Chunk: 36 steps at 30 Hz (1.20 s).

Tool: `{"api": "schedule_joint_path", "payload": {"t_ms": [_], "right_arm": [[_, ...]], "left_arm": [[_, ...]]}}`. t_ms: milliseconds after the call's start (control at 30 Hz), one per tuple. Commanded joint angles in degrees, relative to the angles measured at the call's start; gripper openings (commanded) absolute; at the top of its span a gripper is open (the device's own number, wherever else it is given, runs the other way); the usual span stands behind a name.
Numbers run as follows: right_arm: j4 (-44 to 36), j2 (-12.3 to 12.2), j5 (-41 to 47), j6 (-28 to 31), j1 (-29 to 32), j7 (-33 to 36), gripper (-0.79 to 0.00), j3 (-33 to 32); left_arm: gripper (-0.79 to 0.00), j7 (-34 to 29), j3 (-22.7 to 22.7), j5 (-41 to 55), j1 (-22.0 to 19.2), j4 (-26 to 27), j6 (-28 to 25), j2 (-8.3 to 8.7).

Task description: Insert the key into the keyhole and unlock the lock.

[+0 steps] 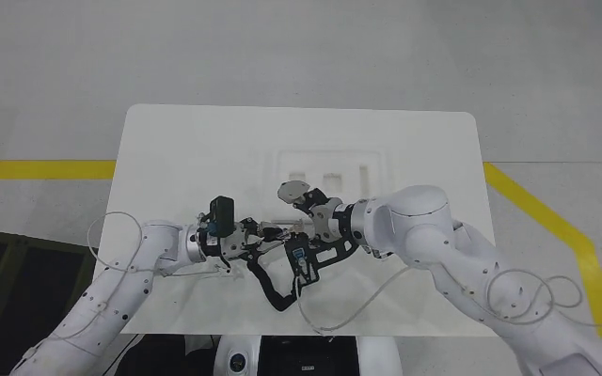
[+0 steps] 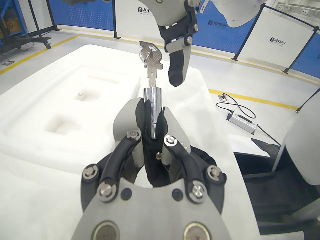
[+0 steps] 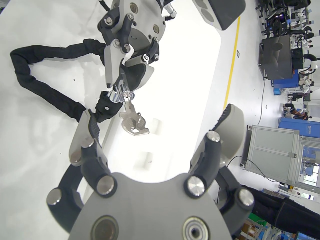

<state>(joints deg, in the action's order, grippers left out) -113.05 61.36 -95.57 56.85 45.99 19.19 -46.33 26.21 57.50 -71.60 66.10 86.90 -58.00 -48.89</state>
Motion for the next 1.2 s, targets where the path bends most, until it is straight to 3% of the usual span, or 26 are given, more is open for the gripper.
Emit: {"api": "schedule_joint_path", "payload": {"t_ms": [0, 33, 167, 367, 533, 800, 1167], "right_arm": [[-0.18, -0.14, -0.89, 0.01, 0.53, -0.54, -0.265, -0.21], [-0.31, -0.20, -1.33, 0.07, 0.77, -0.84, -0.403, -0.25], [-0.80, -0.34, -2.95, 0.82, 1.31, -1.92, -0.554, -0.08], [-0.47, -0.20, -4.13, 1.12, 0.93, -3.15, -0.643, 0.33], [-0.06, 0.00, -3.70, 1.15, 0.22, -3.55, -0.773, 0.65], [1.64, 0.14, 2.30, 1.15, -1.26, -1.39, -0.785, 1.75], [4.32, 0.66, 18.23, -0.18, -1.64, 5.96, -0.785, 1.29]], "left_arm": [[-0.785, 0.08, -0.53, 0.50, -0.39, -0.26, 0.00, 0.39], [-0.785, 0.13, -0.71, 0.68, -0.58, -0.37, 0.00, 0.56], [-0.785, 0.32, -1.34, 1.33, -1.01, -0.68, 0.00, 1.10], [-0.785, 0.91, -2.20, 1.72, -1.40, -0.76, 0.00, 1.67], [-0.785, 2.01, -1.91, 0.81, -1.53, -0.47, 0.00, 1.97], [-0.785, 4.70, 0.01, -7.02, 0.61, 2.53, 7.10, 2.00], [-0.785, 9.78, 3.37, -16.29, 5.90, 7.30, 17.70, 2.57]]}}
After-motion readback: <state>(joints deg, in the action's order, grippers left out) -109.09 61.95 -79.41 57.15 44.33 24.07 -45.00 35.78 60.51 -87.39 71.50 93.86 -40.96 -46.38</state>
